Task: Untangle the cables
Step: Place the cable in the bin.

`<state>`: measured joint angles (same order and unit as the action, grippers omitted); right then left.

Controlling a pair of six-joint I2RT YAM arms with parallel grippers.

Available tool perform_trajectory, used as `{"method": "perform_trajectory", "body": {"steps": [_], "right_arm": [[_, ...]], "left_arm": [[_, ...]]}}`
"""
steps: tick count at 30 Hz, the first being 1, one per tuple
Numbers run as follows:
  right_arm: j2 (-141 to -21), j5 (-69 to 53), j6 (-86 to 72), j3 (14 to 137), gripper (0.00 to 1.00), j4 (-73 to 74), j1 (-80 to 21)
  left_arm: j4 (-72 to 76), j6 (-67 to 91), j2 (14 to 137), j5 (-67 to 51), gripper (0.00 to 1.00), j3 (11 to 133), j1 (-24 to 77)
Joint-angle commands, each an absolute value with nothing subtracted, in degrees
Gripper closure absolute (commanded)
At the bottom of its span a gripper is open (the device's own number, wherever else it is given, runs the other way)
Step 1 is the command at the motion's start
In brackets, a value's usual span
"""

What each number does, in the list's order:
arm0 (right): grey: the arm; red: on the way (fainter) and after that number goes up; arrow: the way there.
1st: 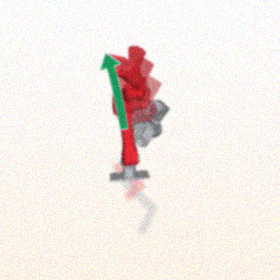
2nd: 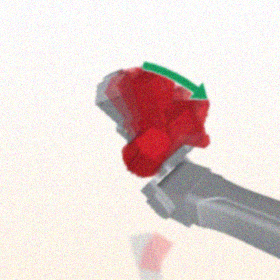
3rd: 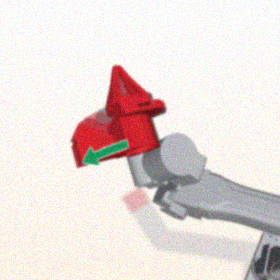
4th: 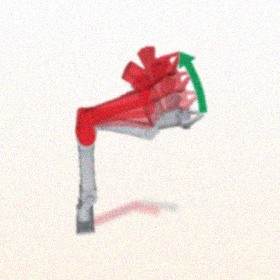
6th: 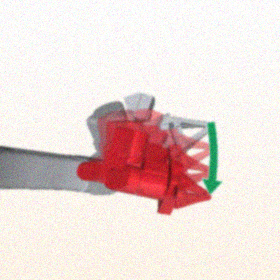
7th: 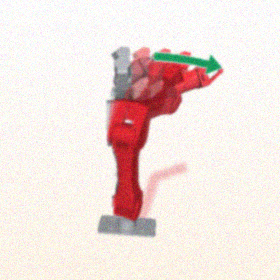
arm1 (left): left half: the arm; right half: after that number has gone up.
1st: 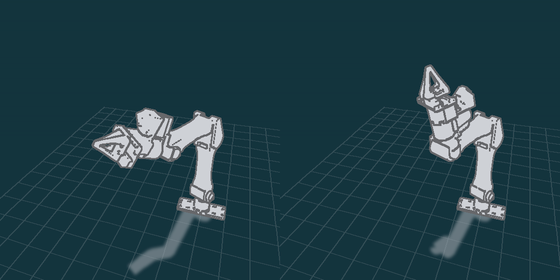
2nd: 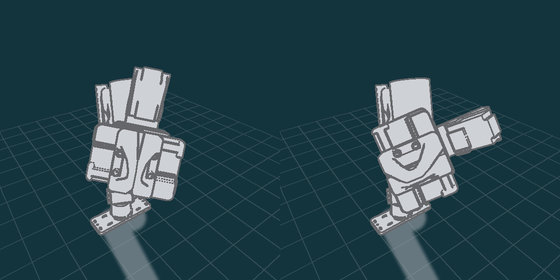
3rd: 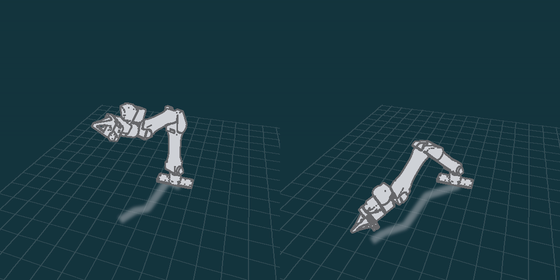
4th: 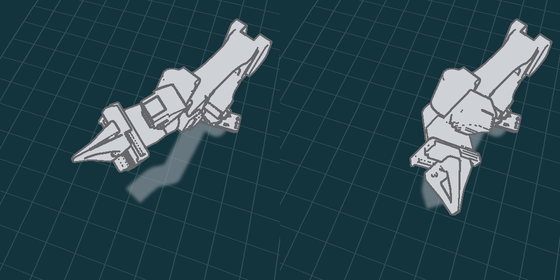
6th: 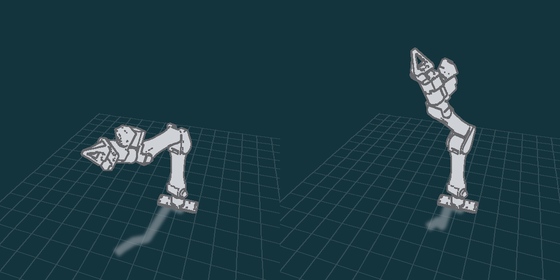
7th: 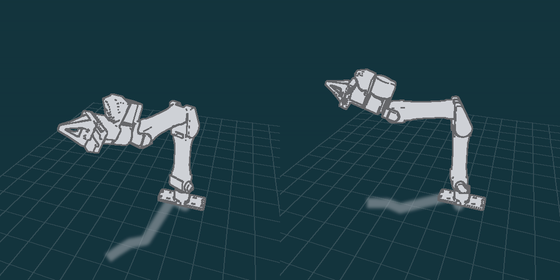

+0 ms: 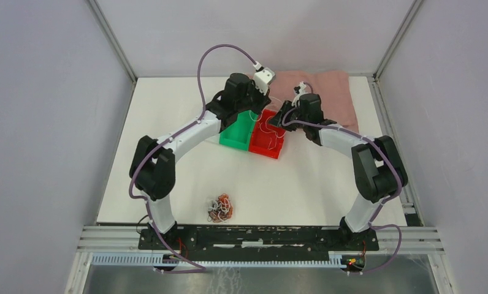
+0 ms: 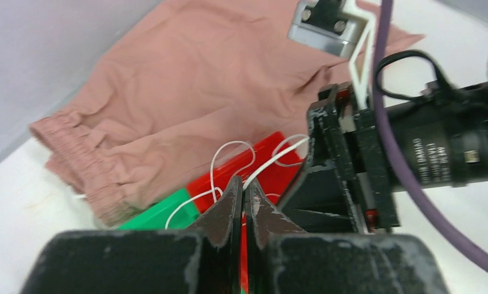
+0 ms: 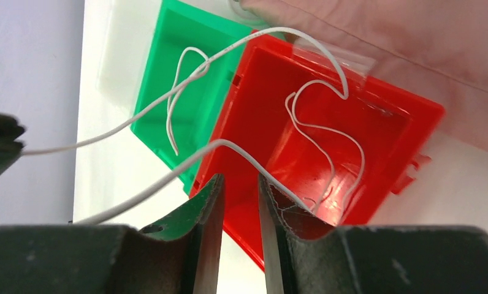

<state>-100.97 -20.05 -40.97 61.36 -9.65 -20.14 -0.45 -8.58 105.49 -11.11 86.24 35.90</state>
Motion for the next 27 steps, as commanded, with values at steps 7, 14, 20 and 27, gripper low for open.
{"method": "perform_trajectory", "body": {"steps": [7,14,20,27], "right_arm": [[-91.10,-21.77,-41.88,51.88,0.67,-18.32,-15.45],[-86.42,-26.72,-43.34,48.72,0.54,-21.19,-15.29],[-82.53,-30.74,-45.87,46.73,0.52,-23.10,-15.25],[-78.81,-27.55,-47.23,46.09,0.53,-20.98,-15.12]], "left_arm": [[0.33,8.14,106.70,-16.24,0.97,87.49,38.72],[3.07,5.52,108.50,-3.80,0.97,83.71,38.67],[5.11,1.50,108.80,4.04,0.97,79.83,38.34],[5.95,-0.30,110.12,3.78,0.97,79.88,38.32]]}}
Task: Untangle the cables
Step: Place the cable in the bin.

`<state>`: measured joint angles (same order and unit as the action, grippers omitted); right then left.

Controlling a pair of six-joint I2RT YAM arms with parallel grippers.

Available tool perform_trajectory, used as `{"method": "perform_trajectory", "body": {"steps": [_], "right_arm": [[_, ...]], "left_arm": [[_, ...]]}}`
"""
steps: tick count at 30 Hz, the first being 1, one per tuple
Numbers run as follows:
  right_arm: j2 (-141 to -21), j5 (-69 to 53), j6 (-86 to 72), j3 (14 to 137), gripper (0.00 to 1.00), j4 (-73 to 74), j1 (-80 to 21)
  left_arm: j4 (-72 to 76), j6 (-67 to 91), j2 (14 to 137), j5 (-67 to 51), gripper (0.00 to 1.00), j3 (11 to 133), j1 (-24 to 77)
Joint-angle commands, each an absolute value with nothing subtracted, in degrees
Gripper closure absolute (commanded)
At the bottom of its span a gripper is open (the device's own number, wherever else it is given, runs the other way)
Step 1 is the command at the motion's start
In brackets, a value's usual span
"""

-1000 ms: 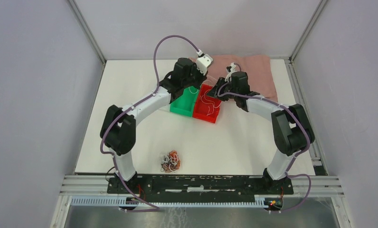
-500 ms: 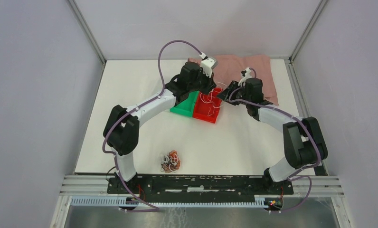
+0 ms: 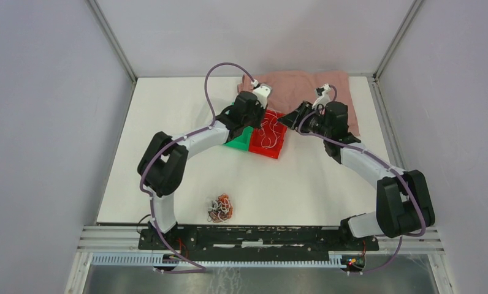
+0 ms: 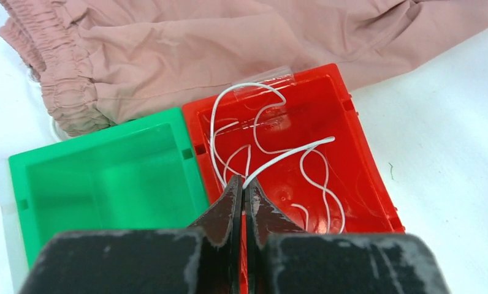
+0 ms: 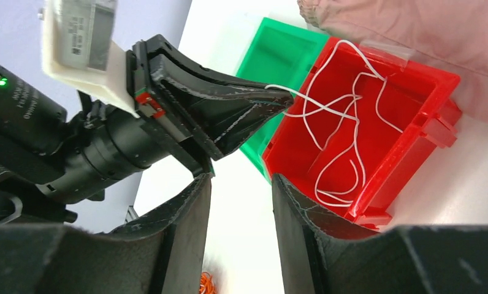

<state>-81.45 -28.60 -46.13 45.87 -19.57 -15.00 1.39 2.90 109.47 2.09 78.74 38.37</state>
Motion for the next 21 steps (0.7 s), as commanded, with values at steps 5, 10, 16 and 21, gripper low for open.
{"method": "perform_trajectory", "body": {"steps": [5,10,16,21], "right_arm": [[-79.17,-23.76,-44.82,46.44,0.57,-15.58,-14.67],[-79.07,-21.84,-43.79,47.67,0.56,-13.04,-13.56],[-80.92,-20.48,-42.03,52.16,0.51,-10.58,-13.40],[-84.78,-17.30,-39.51,57.34,0.50,-7.43,-17.06]], "left_arm": [[2.59,-0.93,110.80,-3.96,0.72,82.58,38.07],[-1.59,-0.71,108.38,-10.93,0.50,81.54,36.56],[-12.58,-0.25,104.87,-21.05,0.01,84.03,31.29],[-17.99,-2.55,102.03,-24.30,0.01,86.49,26.15]]}}
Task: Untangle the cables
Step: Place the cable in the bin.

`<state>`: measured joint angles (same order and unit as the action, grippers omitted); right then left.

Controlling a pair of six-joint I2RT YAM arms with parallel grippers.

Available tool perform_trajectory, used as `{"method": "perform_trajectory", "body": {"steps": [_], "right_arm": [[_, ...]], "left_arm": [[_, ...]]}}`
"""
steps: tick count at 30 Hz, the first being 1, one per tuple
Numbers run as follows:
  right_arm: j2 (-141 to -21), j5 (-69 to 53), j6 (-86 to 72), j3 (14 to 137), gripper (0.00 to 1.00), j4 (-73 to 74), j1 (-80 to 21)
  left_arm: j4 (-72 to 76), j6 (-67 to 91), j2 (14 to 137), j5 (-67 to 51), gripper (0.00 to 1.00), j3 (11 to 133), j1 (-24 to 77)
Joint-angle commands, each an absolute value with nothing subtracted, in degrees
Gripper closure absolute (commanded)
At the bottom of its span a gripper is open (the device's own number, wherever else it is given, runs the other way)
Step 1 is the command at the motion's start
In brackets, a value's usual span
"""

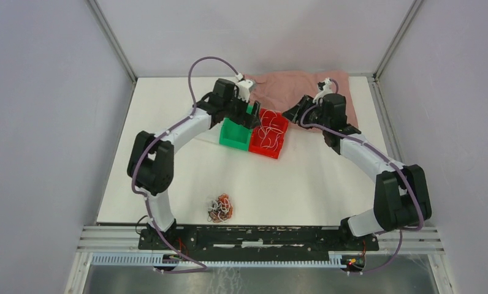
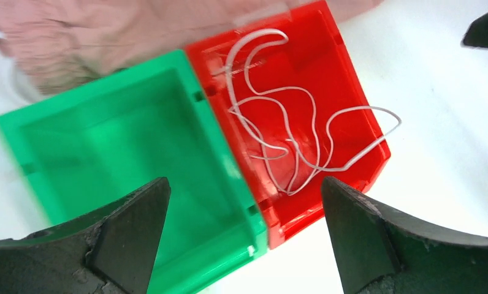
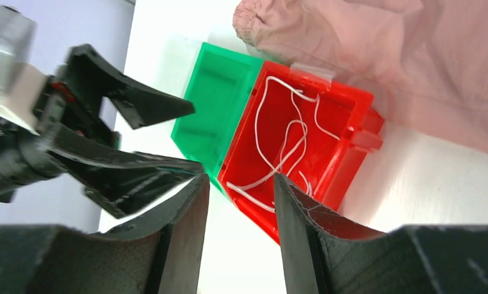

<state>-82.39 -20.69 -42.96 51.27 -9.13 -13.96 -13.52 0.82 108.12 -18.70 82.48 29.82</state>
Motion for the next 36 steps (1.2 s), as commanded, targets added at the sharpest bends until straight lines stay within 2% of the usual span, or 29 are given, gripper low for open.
{"method": "perform_trajectory", "body": {"steps": [1,5,11,15,19,22,25,31,36], "right_arm": [[-85.63,-16.15,-38.36,58.68,0.50,-5.98,-18.39],[-88.23,-13.65,-35.85,61.86,0.52,-2.80,-23.45],[-87.34,-16.10,-34.41,59.12,0.62,0.18,-25.47],[-80.22,-15.76,-31.80,54.89,0.58,2.22,-25.55],[-76.82,-15.18,-28.96,54.95,0.44,6.40,-25.57],[-74.79,-16.14,-28.14,54.26,0.44,7.22,-25.55],[-75.04,-19.04,-28.98,54.11,0.50,8.18,-25.58],[-83.71,-23.08,-27.14,59.85,0.58,12.72,-25.57],[-92.11,-17.87,-24.71,68.39,0.64,16.15,-25.54]], "left_arm": [[-17.89,-2.44,101.37,-24.09,0.01,86.51,25.05],[-19.52,-4.05,100.21,-22.04,0.01,87.24,21.11],[-21.66,-9.41,97.81,-20.78,0.01,86.51,14.13],[-22.31,-14.95,96.18,-20.40,0.01,84.93,9.16],[-21.62,-17.05,95.35,-21.27,0.01,82.56,5.78],[-20.25,-19.78,94.53,-21.33,0.01,78.42,5.09],[-17.52,-20.08,94.37,-21.10,0.00,74.06,4.52],[-11.91,-20.63,95.58,-19.82,0.10,69.24,3.46],[-9.55,-23.47,95.66,-18.73,0.23,66.15,3.16]]}}
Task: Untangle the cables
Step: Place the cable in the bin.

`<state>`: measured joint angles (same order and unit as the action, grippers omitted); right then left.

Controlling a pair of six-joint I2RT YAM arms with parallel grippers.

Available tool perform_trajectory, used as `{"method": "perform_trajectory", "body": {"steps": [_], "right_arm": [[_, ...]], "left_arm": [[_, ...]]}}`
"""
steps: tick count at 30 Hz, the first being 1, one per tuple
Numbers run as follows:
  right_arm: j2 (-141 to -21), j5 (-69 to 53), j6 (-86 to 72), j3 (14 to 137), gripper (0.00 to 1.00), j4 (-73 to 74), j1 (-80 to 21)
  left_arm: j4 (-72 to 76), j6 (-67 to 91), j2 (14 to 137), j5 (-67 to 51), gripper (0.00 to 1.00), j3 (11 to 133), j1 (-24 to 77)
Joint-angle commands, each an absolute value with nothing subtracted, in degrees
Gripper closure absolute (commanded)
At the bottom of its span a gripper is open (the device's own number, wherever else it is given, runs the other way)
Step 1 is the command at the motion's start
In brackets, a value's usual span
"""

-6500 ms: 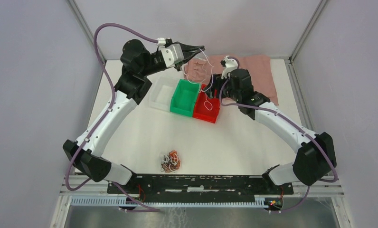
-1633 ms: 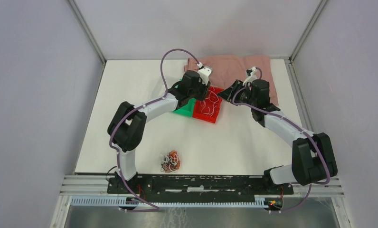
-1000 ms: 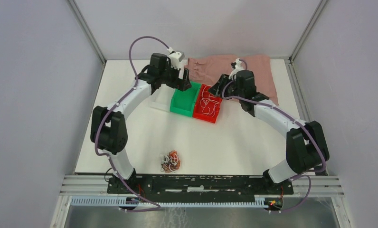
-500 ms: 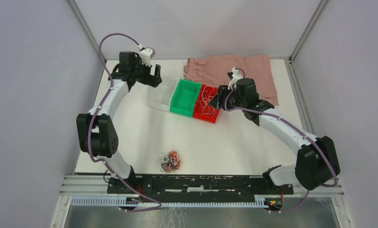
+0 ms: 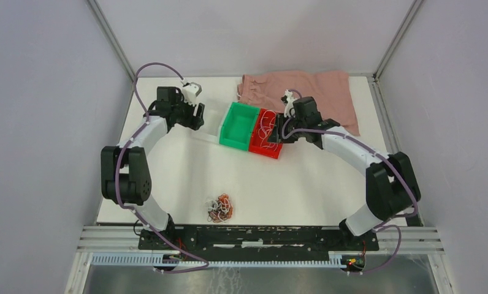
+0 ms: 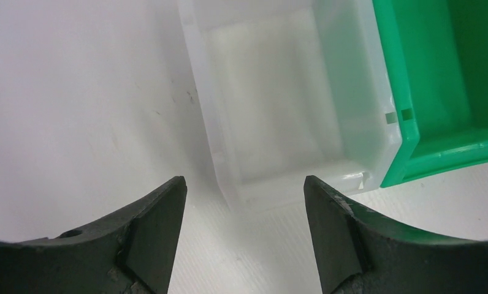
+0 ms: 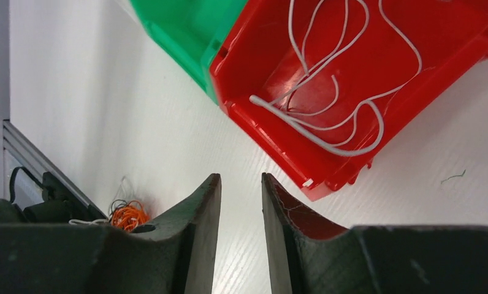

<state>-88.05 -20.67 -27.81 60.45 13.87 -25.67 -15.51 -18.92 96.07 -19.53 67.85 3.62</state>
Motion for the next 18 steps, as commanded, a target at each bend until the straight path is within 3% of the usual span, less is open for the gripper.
{"method": "perform_trajectory", "body": {"steps": [1,18], "right_arm": [[-93.76,-16.59,-24.25,70.28,0.65,17.00,-25.57],[-115.81,-0.56,-25.13,87.75,0.79,20.31,-27.84]], "left_arm": [[-9.13,-24.21,95.42,-18.72,0.25,65.31,3.14],[-8.53,-33.88,86.01,-23.47,0.37,51.17,2.56]]}}
